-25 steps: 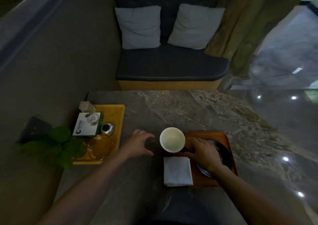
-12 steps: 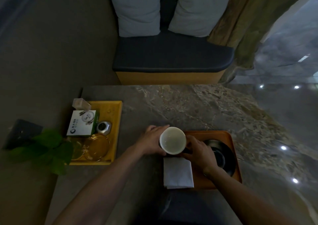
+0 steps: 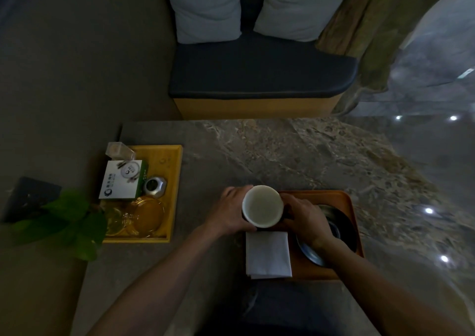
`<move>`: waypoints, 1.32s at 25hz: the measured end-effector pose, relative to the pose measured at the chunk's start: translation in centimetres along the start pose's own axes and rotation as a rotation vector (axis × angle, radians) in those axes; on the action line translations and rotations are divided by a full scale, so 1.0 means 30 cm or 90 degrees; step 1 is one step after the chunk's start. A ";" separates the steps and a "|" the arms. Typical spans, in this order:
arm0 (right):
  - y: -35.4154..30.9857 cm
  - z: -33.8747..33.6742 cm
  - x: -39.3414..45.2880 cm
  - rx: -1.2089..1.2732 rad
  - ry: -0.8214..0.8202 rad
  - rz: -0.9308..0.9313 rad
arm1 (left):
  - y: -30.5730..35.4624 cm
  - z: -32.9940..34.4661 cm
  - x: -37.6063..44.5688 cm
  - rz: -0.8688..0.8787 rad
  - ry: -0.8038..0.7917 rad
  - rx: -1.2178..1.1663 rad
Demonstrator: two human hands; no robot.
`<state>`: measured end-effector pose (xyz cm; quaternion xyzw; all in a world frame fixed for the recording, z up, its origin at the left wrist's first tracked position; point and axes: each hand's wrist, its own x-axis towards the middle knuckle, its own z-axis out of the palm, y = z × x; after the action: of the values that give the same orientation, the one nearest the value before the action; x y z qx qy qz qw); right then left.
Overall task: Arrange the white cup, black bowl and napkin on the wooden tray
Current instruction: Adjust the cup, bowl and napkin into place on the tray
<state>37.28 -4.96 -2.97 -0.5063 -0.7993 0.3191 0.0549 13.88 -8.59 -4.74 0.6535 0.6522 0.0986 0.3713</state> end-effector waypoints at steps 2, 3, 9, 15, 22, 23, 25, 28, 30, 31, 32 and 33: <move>0.005 -0.017 0.006 -0.041 -0.018 -0.005 | 0.002 0.019 -0.012 -0.009 0.016 -0.007; 0.010 -0.023 0.006 -0.059 -0.023 -0.002 | 0.003 0.026 -0.018 -0.017 0.017 -0.007; 0.048 -0.035 -0.013 -0.079 0.000 0.027 | 0.005 0.039 -0.022 -0.029 0.009 0.013; 0.062 -0.047 -0.026 -0.047 0.026 0.048 | 0.017 0.054 -0.027 -0.051 0.009 -0.055; 0.062 -0.063 -0.014 -0.039 0.017 0.058 | 0.026 0.053 -0.011 -0.065 0.009 -0.051; 0.063 -0.063 -0.011 -0.038 0.010 0.063 | 0.025 0.054 -0.010 -0.066 0.010 -0.050; 0.066 -0.064 -0.004 -0.044 -0.002 0.068 | 0.023 0.056 -0.007 -0.066 0.012 -0.050; 0.071 -0.061 0.001 -0.050 -0.003 0.067 | 0.023 0.054 -0.005 -0.065 0.017 -0.046; 0.073 -0.059 -0.001 -0.050 0.000 0.067 | 0.023 0.054 -0.003 -0.062 0.018 -0.042; 0.074 -0.059 -0.002 -0.048 0.002 0.067 | 0.023 0.054 -0.002 -0.062 0.018 -0.040; 0.075 -0.057 -0.003 -0.048 0.003 0.065 | 0.023 0.055 -0.003 -0.062 0.018 -0.038; 0.075 -0.056 -0.003 -0.046 0.005 0.062 | 0.022 0.055 -0.003 -0.062 0.018 -0.039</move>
<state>39.77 -3.64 -2.89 -0.5477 -0.7844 0.2900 0.0242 15.40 -9.17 -5.47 0.6077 0.6852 0.1098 0.3862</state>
